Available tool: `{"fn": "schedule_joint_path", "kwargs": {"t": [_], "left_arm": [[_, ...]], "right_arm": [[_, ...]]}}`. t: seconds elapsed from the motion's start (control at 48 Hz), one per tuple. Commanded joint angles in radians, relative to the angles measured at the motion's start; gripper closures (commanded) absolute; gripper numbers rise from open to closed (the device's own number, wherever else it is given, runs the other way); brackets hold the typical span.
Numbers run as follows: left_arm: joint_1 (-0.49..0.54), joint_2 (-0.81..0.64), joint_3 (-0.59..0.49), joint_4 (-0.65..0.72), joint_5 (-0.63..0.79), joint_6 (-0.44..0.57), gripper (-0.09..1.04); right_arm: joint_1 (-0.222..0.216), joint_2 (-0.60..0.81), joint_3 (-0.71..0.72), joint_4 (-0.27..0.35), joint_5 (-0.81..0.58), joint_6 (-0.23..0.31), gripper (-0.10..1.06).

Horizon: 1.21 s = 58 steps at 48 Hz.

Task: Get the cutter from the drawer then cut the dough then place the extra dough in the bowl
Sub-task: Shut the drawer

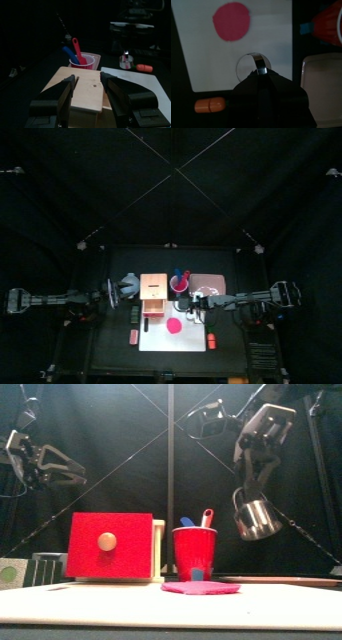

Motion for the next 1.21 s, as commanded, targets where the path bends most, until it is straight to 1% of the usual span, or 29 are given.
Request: {"fn": "schedule_joint_path", "kwargs": {"t": [0.021,0.167,0.271,0.396,0.479,0.604,0.688,0.729,0.792,0.979,1.083,1.146,1.208], "left_arm": [[0.012,0.003,-0.038,-0.006,-0.003,0.003,0.12],[0.021,0.008,-0.049,-0.006,-0.003,0.002,0.11],[0.029,0.015,-0.055,-0.011,-0.003,-0.003,0.11],[0.032,0.023,-0.067,-0.041,0.003,0.002,0.11],[0.041,0.032,-0.075,-0.051,0.015,0.003,0.11],[0.057,0.052,-0.087,-0.051,0.031,0.003,0.11],[0.06,0.066,-0.094,-0.052,0.041,0.0,0.11],[0.06,0.072,-0.1,-0.052,0.049,0.0,0.11],[0.061,0.081,-0.11,-0.054,0.066,0.0,0.11],[0.074,0.12,-0.169,-0.054,0.132,-0.002,0.13],[0.074,0.153,-0.212,-0.069,0.198,-0.005,0.13],[0.077,0.178,-0.239,-0.081,0.23,0.0,0.13],[0.091,0.199,-0.273,-0.083,0.267,0.003,0.13]], "right_arm": [[0.017,-0.026,0.018,-0.06,-0.043,0.069,0.55],[0.072,-0.026,0.063,-0.173,-0.127,0.183,0.5],[0.112,-0.023,0.092,-0.25,-0.149,0.259,0.45],[0.126,-0.017,0.12,-0.285,-0.169,0.334,0.4],[0.126,-0.011,0.135,-0.288,-0.192,0.368,0.36],[0.129,-0.006,0.156,-0.284,-0.23,0.382,0.26],[0.127,-0.006,0.158,-0.265,-0.236,0.383,0.2],[0.123,-0.006,0.155,-0.255,-0.236,0.383,0.18],[0.123,-0.008,0.143,-0.256,-0.241,0.382,0.15],[0.118,-0.009,0.097,-0.299,-0.244,0.382,0.15],[0.098,-0.005,0.054,-0.305,-0.256,0.382,0.15],[0.091,0.005,0.02,-0.308,-0.278,0.38,0.15],[0.087,0.026,-0.018,-0.316,-0.328,0.38,0.16]]}}
